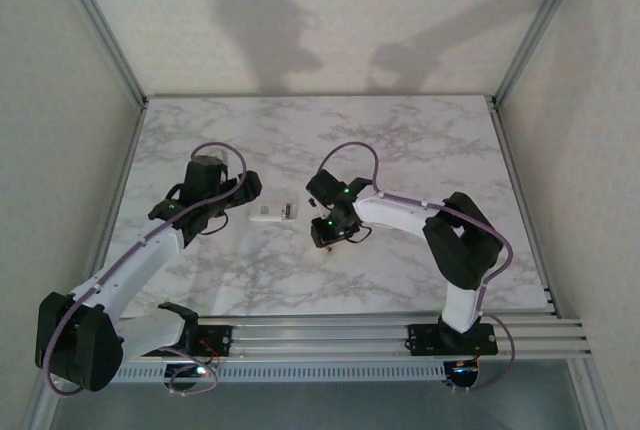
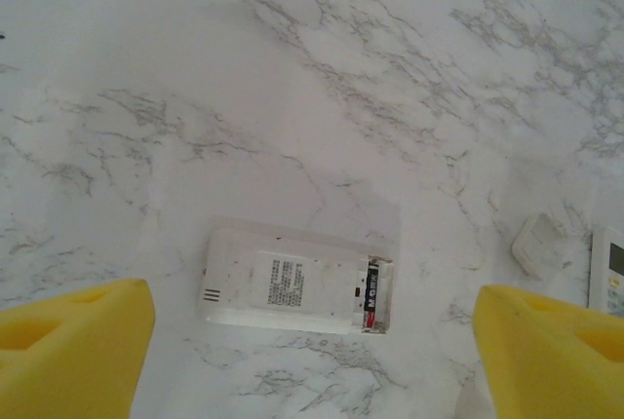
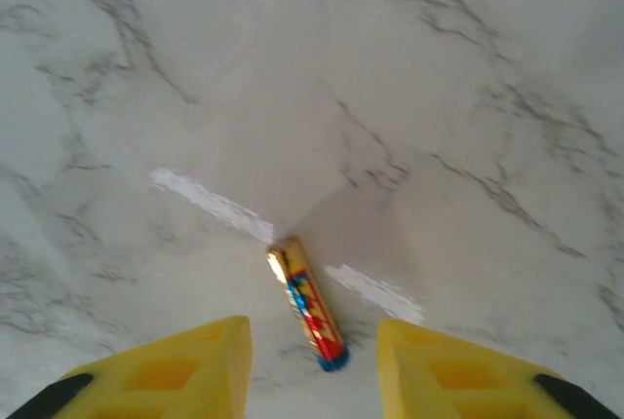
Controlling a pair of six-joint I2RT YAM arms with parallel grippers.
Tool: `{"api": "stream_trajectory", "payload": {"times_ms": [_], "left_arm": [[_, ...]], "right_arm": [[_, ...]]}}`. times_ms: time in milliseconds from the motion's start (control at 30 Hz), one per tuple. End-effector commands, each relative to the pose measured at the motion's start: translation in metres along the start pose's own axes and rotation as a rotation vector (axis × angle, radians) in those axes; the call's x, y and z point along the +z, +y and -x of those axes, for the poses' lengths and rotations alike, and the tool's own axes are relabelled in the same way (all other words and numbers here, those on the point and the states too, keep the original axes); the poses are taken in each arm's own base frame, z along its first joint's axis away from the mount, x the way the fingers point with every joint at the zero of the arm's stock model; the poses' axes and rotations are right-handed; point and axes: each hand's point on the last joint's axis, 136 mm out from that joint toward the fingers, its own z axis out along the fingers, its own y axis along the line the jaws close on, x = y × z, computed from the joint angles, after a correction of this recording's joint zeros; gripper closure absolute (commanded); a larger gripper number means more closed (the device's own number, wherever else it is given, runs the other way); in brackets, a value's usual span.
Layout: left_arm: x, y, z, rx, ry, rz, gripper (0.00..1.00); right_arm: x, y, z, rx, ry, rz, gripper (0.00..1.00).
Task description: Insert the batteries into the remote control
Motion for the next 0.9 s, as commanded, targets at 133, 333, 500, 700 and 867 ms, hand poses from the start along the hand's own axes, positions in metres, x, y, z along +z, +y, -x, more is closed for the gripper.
{"api": "stream_trajectory", "payload": {"times_ms": [133, 333, 500, 700, 867], "left_arm": [[0.002, 0.005, -0.004, 0.011, 0.007, 0.027, 0.13], [0.007, 0.007, -0.005, 0.004, 0.016, 0.042, 0.13], [0.010, 0.008, -0.006, -0.004, 0.021, 0.049, 0.13], [0.011, 0.011, -0.006, -0.027, 0.011, 0.051, 0.13], [0.024, 0.009, -0.018, -0.035, 0.067, 0.026, 0.11]], "right_arm": [[0.018, 0.005, -0.002, -0.013, 0.046, -0.011, 0.61], [0.027, 0.000, -0.007, -0.022, 0.075, -0.057, 0.73], [0.012, 0.005, 0.005, 0.016, 0.030, -0.047, 0.97], [-0.038, 0.027, 0.068, 0.224, -0.197, 0.051, 0.94], [-0.046, 0.024, 0.112, 0.428, -0.346, 0.076, 0.93]]}}
